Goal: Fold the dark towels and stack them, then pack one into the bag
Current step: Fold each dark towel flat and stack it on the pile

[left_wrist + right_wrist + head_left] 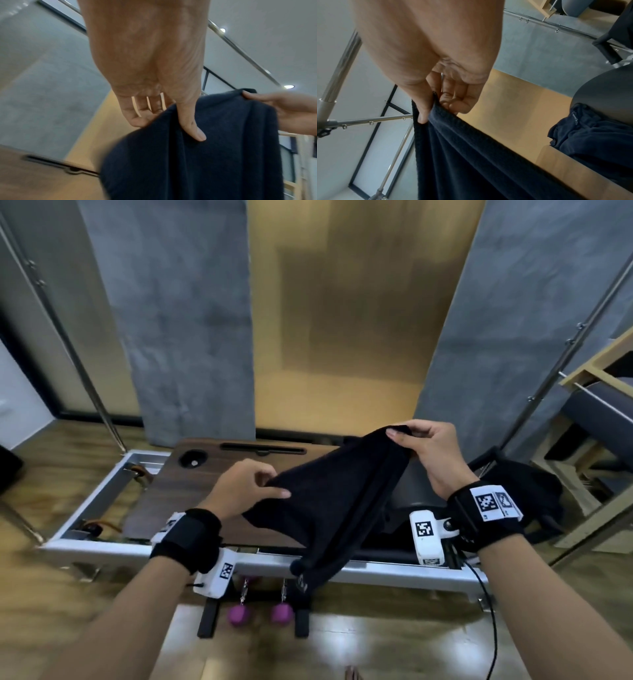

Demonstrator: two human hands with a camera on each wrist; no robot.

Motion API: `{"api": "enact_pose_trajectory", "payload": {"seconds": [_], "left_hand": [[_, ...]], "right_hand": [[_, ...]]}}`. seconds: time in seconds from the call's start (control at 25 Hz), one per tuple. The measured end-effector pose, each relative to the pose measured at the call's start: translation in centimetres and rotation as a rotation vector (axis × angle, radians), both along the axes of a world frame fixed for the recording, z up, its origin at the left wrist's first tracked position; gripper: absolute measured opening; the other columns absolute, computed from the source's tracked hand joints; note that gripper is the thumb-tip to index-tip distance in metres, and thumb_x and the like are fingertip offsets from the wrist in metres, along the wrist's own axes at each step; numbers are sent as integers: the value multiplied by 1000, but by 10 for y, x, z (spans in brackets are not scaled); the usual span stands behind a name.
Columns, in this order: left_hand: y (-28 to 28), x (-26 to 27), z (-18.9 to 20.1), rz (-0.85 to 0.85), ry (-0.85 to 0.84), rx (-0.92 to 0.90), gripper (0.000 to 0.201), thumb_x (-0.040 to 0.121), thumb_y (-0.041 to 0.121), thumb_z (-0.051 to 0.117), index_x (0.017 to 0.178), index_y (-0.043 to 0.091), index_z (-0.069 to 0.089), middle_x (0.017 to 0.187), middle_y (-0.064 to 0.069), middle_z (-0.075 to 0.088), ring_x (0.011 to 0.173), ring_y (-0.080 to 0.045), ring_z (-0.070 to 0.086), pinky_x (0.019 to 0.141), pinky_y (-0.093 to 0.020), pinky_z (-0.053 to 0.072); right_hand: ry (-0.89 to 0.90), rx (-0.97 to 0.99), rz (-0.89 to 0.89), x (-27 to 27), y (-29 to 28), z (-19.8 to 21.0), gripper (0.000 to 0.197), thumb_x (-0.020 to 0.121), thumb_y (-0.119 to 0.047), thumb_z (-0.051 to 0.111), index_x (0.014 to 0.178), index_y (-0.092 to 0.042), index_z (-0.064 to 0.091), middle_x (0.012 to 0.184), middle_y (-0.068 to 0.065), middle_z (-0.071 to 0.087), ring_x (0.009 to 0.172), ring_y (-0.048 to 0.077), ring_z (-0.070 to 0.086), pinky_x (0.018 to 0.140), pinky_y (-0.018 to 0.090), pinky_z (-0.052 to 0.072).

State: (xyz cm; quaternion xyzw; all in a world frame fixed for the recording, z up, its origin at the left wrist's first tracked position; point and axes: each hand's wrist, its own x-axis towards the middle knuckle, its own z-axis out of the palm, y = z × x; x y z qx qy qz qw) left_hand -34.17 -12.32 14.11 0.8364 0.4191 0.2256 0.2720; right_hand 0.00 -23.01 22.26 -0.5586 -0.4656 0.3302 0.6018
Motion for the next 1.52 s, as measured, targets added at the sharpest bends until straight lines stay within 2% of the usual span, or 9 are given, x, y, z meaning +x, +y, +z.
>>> {"api": "enact_pose_trajectory", "payload": {"seconds": [0.16,0.44,0.64,0.8,0.92,1.0,1.12,1.24,1.52], "left_hand": [[11,-44,8,129,-173,-24,25,73,25,97,72,20,73,63,11,65,59,-4,52,63,-36,43],[4,-75,32,273,-496,-104,22,73,6,94,83,1,75,79,-12,69,70,-15,59,68,-26,46],[7,-83,32,404,-632,-120,8,86,16,87,86,18,79,68,4,70,58,-7,60,49,-12,41],[19,-82,27,539,-769,-32,14,78,20,93,86,22,82,77,1,67,63,-7,58,58,-16,45],[35,-76,20,610,-889,-55,13,80,22,92,87,17,83,58,1,66,46,-8,55,45,-17,44],[49,-72,12,615,-922,-132,13,87,23,87,91,14,79,59,-6,72,42,-14,63,38,-18,41],[77,-66,-2,623,-904,-246,13,93,24,81,97,14,72,81,-14,80,66,-25,79,42,-21,49],[120,-59,-27,626,-913,-304,10,98,13,75,103,6,70,93,-21,78,83,-28,80,55,-28,61],[220,-40,-125,735,-757,-486,10,103,-1,61,109,-7,65,101,-32,70,85,-37,71,59,-23,63]], "right_hand": [[50,-58,-95,2,2,-22,20,87,-18,84,94,0,79,95,28,75,82,30,65,79,45,49],[31,-91,-129,3,7,-39,9,87,-21,84,83,-13,82,79,4,78,67,12,68,54,23,53],[-11,-111,-124,-3,14,-43,10,93,-12,77,83,-10,79,77,2,78,73,14,73,61,23,58],[-103,-81,-201,-12,23,-49,7,88,-16,83,84,-11,79,74,0,69,76,14,65,74,28,57],[-33,-54,-149,-23,35,-59,15,90,-19,81,82,-7,77,56,5,55,51,17,50,50,28,46],[63,-92,-98,-31,50,-66,18,95,-22,76,92,-5,72,56,12,64,41,19,50,40,26,41],[174,-153,-37,-42,79,-84,18,102,-25,66,100,-8,62,84,19,78,62,31,75,51,29,57],[258,-189,-57,-49,121,-114,16,105,-23,61,105,-8,59,93,21,79,79,37,78,64,34,62],[380,-475,-190,-45,219,-215,19,104,-16,61,116,0,59,95,32,75,89,45,76,81,47,60]]}}
